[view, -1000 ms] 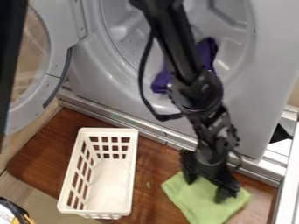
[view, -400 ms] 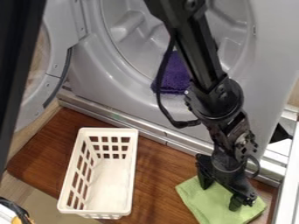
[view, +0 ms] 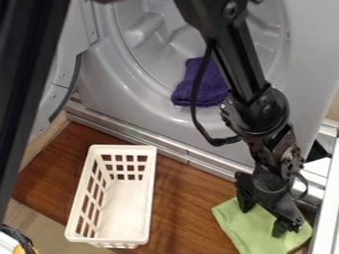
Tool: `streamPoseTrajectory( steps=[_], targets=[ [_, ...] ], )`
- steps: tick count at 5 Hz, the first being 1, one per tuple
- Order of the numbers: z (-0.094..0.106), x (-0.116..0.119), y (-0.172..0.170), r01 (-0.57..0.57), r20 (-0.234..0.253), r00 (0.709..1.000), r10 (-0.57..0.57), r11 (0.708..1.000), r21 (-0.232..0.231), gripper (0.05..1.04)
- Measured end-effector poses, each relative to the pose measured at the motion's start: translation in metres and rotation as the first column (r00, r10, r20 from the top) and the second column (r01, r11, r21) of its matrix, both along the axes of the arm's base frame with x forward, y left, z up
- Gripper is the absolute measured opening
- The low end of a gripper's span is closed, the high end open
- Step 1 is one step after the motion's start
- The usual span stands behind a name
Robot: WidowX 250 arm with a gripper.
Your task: Move the green cloth to the right side of the table.
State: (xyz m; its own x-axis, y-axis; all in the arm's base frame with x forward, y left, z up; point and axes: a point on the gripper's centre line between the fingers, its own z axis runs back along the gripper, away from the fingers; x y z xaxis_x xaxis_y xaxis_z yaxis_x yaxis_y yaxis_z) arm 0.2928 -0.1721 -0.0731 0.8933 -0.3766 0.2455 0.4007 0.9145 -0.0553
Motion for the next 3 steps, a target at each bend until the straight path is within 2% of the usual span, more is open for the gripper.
streamPoseTrajectory(
  steps=[2, 3],
  targets=[
    [0.0004, -0.0022, 0.0019, 0.009, -0.001, 1.0, -0.009, 1.0, 0.011, 1.0],
    [0.0092, -0.0039, -0.0011, 0.026, 0.011, 1.0, -0.026, 1.0, 0.003, 0.999]
  ],
)
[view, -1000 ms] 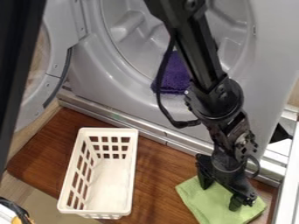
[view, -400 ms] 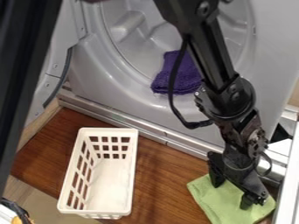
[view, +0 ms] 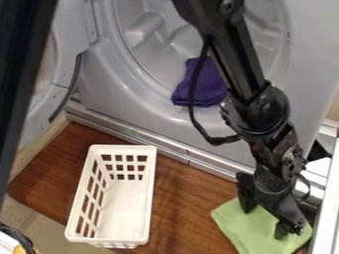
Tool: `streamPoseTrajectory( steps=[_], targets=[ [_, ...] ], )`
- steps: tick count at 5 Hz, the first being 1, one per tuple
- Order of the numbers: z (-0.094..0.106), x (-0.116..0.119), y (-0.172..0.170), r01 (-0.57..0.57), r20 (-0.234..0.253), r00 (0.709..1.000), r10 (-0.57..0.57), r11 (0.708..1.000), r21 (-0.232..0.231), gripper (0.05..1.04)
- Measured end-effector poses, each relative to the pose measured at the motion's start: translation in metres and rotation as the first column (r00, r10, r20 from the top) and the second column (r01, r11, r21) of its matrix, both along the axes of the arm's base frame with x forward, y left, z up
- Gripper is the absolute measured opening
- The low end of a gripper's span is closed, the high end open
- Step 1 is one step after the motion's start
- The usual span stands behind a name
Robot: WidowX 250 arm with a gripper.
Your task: Move the green cloth to the right side of the table.
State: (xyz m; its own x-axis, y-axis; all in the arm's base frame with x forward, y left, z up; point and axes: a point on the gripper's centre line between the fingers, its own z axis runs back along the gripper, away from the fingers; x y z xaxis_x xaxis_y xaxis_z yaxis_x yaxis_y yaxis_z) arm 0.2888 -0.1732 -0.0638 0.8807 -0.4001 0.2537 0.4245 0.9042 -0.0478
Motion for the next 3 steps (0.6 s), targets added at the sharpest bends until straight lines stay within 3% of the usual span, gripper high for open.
streamPoseTrajectory(
  steps=[2, 3],
  targets=[
    [0.028, -0.007, -0.001, 0.024, 0.011, 1.0, -0.024, 0.999, -0.036, 0.999],
    [0.052, -0.011, 0.003, 0.024, 0.038, 0.999, -0.023, 0.999, -0.037, 0.999]
  ],
)
